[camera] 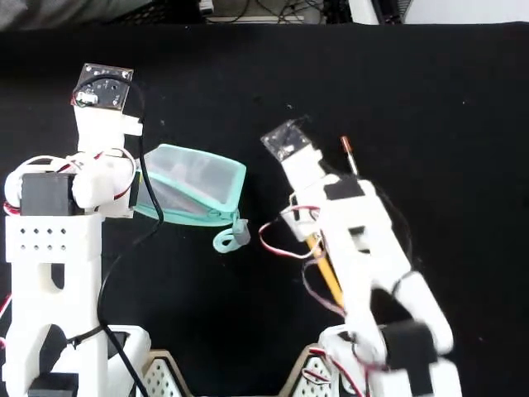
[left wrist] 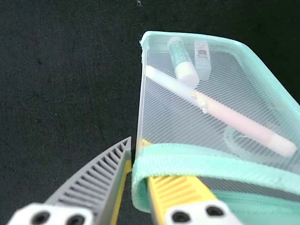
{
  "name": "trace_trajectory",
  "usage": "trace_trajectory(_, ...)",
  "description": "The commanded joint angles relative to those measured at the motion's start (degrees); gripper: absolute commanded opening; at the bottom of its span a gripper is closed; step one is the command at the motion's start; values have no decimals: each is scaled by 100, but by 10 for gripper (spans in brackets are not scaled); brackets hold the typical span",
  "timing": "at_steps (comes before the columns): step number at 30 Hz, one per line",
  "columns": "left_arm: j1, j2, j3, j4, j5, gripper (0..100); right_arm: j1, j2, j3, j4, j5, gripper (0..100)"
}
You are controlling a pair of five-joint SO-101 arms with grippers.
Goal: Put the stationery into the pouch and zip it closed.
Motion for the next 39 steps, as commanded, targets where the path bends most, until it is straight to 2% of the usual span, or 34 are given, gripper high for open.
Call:
trace_trajectory(1, -75, -26, -48, -35, -44, 30, 44, 919, -831, 554, 316, 57)
trace_trajectory(4, -75, -26, -48, -35, -44, 30, 53, 1745, -1420, 985, 598, 141)
trace_trajectory(7, -75, -26, -48, -35, -44, 30, 70, 2369, -1798, 1055, 659, 154)
trace_trajectory(16, -75, -18, -48, -53, -44, 30, 44, 3046, -2343, 1310, 659, 131)
trace_trajectory(17, -75, -18, -48, -53, -44, 30, 53, 3046, -2334, 1319, 659, 113)
trace_trajectory(19, -75, -18, -48, -53, -44, 30, 53, 3029, -2316, 1310, 659, 9)
trace_trajectory(24, -75, -18, -48, -53, -44, 30, 70, 2853, -2273, 1275, 659, 12)
trace_trajectory(29, -75, -18, -40, -53, -44, 30, 70, 1305, -1684, 1275, 659, 12)
trace_trajectory(37, -75, -18, -40, -53, -44, 30, 35, -2826, -620, 1319, 598, 12)
trace_trajectory(39, -75, -18, -40, -53, -44, 30, -62, -3811, -585, 1284, 299, 12)
